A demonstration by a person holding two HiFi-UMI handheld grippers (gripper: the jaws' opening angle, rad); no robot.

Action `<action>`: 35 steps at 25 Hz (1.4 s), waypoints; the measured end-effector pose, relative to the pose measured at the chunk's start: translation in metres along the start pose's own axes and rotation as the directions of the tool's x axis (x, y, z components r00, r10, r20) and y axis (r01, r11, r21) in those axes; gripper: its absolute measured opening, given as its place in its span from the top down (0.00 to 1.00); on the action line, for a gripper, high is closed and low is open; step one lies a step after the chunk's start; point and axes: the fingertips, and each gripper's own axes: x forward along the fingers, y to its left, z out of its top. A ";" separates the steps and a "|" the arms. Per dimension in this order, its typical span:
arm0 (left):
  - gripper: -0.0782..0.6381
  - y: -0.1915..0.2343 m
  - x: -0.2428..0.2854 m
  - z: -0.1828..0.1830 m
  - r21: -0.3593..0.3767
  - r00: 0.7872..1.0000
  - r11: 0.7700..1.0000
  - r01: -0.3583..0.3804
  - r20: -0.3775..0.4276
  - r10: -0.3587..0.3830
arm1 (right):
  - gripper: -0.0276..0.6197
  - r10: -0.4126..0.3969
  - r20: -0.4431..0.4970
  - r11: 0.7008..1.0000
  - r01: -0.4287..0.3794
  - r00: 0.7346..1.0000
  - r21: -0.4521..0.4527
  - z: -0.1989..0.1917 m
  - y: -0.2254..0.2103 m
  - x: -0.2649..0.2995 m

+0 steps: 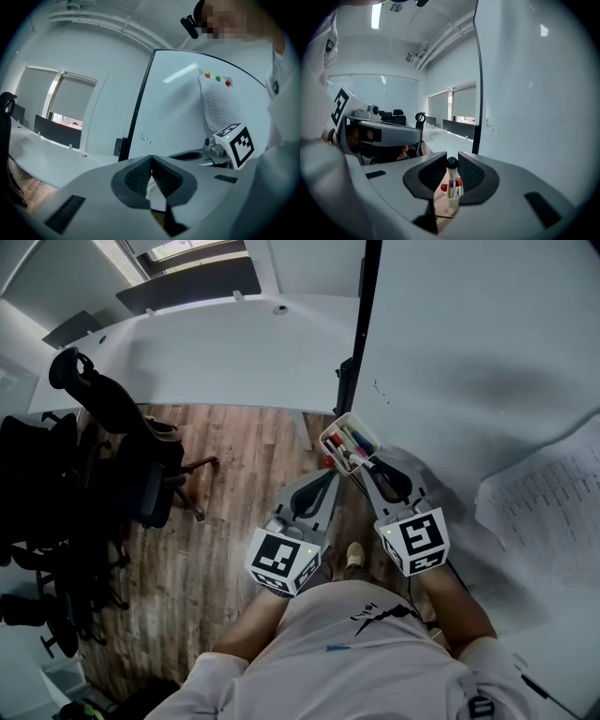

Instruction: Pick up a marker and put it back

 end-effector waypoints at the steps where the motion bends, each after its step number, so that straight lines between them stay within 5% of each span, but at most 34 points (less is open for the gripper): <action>1: 0.88 0.001 0.000 -0.002 -0.001 1.000 1.000 -0.001 -0.005 0.001 | 0.83 -0.001 -0.004 1.000 0.001 1.000 0.001 -0.003 0.000 0.002; 22: 0.88 0.060 0.001 -0.050 -0.044 0.992 0.997 -0.063 -0.114 0.058 | 0.83 0.003 -0.093 0.999 0.002 0.996 0.047 -0.072 -0.004 0.079; 35: 0.88 0.043 0.010 -0.055 -0.043 0.991 0.998 -0.042 -0.127 0.036 | 0.83 0.044 -0.195 0.997 -0.030 0.980 0.076 -0.117 -0.003 0.064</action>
